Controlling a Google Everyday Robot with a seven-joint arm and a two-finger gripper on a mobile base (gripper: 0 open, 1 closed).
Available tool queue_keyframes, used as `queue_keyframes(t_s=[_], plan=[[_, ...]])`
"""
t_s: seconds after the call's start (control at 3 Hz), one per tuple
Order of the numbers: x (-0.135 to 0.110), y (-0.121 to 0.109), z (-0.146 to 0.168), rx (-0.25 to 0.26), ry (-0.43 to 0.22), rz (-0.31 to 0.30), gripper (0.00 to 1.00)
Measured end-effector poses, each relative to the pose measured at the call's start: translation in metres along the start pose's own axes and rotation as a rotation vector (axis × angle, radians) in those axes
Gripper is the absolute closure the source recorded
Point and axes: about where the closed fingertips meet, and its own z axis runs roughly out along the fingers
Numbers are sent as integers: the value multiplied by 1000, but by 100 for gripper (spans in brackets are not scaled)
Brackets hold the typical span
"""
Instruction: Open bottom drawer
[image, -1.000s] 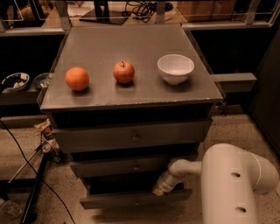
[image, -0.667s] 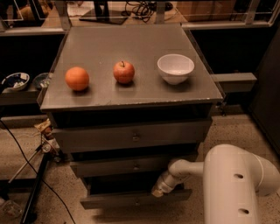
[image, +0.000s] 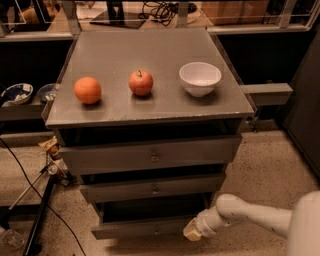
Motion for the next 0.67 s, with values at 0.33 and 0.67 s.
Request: queue_keyframes(t_s=[0.33, 0.67], plan=[[12, 7, -10, 2, -22, 12, 60], [12, 7, -10, 1, -22, 11, 29]])
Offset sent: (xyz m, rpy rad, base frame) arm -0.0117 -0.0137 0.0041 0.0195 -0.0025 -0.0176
